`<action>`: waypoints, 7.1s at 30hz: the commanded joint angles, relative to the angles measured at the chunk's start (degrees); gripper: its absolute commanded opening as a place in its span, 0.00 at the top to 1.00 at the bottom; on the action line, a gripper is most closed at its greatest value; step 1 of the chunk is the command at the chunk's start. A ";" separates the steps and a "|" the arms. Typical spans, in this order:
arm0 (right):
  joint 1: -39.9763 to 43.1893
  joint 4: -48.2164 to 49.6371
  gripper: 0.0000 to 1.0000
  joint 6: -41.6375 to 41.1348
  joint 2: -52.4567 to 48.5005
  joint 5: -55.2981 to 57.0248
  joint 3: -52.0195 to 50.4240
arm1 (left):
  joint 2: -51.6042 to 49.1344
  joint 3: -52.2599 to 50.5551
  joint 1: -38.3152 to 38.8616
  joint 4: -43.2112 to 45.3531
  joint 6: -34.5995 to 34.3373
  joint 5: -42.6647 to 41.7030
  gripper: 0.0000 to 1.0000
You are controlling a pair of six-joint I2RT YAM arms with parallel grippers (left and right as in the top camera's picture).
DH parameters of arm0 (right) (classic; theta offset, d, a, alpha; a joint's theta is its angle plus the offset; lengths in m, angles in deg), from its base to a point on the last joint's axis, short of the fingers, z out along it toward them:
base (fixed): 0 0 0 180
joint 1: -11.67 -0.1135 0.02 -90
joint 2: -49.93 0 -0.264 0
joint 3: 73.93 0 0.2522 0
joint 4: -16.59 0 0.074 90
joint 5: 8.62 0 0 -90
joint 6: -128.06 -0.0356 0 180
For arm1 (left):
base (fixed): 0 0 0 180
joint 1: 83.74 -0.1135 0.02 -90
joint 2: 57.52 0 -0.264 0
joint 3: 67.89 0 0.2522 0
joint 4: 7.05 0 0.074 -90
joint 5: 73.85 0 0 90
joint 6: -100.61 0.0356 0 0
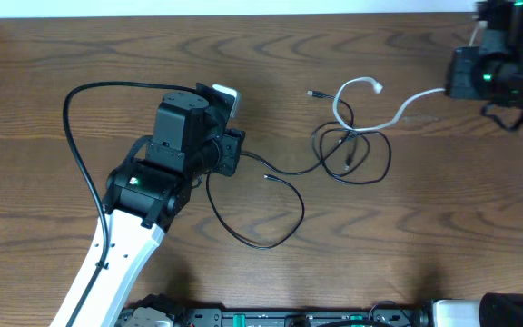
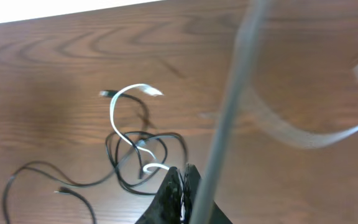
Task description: Untangle cables
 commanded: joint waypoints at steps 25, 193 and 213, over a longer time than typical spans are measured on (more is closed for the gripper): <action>23.17 -21.38 0.99 -10.29 -1.70 16.83 17.38 | -1.20 0.26 -0.24 -1.07 0.13 0.52 0.53; 37.42 29.92 0.01 3.56 7.80 -3.19 -33.70 | -6.14 0.20 -0.24 0.94 -1.95 -1.97 0.07; 6.32 20.06 0.01 2.54 8.98 -7.19 -33.73 | -6.12 0.20 -0.24 1.25 -1.57 -1.68 0.05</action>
